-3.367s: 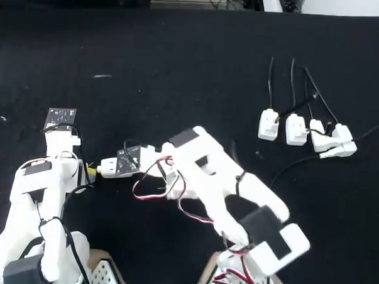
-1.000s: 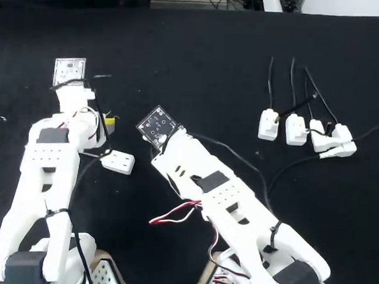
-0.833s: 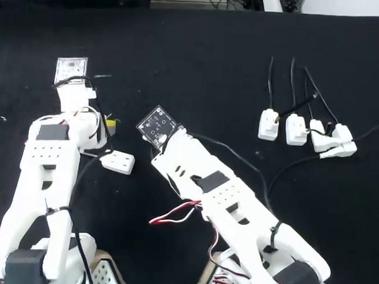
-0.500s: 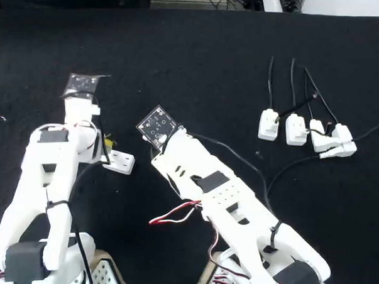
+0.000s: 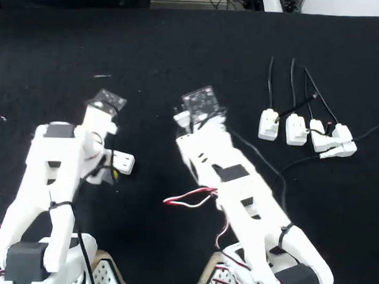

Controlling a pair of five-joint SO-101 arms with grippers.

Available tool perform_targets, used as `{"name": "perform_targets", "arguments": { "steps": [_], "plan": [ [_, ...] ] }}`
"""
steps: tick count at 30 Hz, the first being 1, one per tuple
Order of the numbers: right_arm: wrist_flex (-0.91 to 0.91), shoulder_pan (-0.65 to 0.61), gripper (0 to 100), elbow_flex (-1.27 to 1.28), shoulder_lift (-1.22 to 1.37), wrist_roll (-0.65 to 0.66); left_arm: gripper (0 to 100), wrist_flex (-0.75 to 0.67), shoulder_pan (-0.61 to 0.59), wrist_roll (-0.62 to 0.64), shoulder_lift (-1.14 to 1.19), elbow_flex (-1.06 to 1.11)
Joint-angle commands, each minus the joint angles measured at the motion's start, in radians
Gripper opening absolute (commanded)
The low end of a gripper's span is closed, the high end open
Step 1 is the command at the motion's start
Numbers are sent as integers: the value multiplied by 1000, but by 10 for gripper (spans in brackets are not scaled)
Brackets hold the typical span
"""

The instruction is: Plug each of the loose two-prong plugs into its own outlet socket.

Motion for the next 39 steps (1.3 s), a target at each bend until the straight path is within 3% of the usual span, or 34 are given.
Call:
{"name": "perform_targets", "arguments": {
  "steps": [1, 4, 10, 15, 21, 26, 30, 39],
  "plan": [
    [-21, 21, 10, -41, -44, -9, 259, -94, 25, -6, -18, 36],
    [-21, 21, 10, -38, -44, -8, 259, -169, 21, 5, -26, 68],
    [-21, 21, 10, -39, -42, -6, 259, -282, 25, 186, -17, 85],
    [-21, 21, 10, -39, -41, -6, 259, -344, 27, 264, -17, 120],
    [-21, 21, 10, -41, -38, -6, 259, -330, 27, 319, -31, 97],
    [-21, 21, 10, -41, -38, -6, 259, -153, 5, 316, -83, -38],
    [-21, 21, 10, -41, -38, -6, 259, -98, -67, 316, -109, -145],
    [-21, 21, 10, -38, -38, -6, 259, -384, -338, 316, 132, -107]
  ]
}}
